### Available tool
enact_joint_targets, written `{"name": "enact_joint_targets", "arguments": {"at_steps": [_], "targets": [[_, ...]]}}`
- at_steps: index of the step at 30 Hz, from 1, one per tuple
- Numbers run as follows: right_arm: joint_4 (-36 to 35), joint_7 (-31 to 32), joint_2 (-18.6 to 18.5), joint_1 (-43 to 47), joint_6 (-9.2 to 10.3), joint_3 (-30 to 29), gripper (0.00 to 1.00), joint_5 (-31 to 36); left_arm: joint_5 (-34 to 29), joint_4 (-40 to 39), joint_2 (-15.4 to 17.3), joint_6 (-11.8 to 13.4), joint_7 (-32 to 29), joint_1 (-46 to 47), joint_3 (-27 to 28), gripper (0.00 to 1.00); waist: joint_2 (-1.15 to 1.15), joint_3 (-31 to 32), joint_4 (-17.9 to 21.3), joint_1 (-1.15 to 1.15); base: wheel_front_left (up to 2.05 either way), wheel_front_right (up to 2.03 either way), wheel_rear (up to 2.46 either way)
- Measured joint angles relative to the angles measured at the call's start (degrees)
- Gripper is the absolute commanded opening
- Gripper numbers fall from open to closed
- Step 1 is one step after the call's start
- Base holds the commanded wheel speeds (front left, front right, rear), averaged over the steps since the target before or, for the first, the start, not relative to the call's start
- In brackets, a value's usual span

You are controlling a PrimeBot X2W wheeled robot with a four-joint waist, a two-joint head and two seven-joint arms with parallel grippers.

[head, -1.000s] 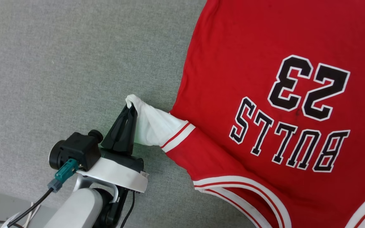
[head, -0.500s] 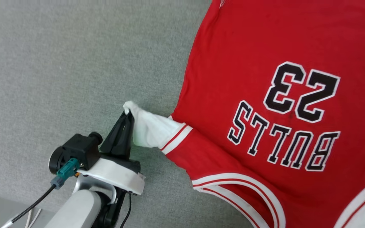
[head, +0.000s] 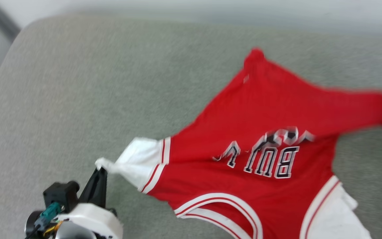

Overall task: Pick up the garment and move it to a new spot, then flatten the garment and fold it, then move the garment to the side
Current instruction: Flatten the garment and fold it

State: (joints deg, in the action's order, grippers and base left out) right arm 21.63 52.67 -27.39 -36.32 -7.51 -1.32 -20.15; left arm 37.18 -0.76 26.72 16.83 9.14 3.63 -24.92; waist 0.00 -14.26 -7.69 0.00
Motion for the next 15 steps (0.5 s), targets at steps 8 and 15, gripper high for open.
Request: {"name": "enact_joint_targets", "arguments": {"at_steps": [8,15], "targets": [[-14.6,4.4,3.4,30.0,0.00,-6.2,0.00,-2.5,1.4,-0.8,2.1,2.1,-2.2,-5.3,0.9,0.00,0.00,6.3,5.8,-0.01,0.00,0.00,0.00],[-18.1,6.4,12.8,45.2,0.01,-8.2,0.35,-3.1,1.8,-2.2,3.2,2.7,-3.5,-6.0,0.9,0.00,0.00,8.0,9.2,-0.02,0.00,0.00,0.00]]}}
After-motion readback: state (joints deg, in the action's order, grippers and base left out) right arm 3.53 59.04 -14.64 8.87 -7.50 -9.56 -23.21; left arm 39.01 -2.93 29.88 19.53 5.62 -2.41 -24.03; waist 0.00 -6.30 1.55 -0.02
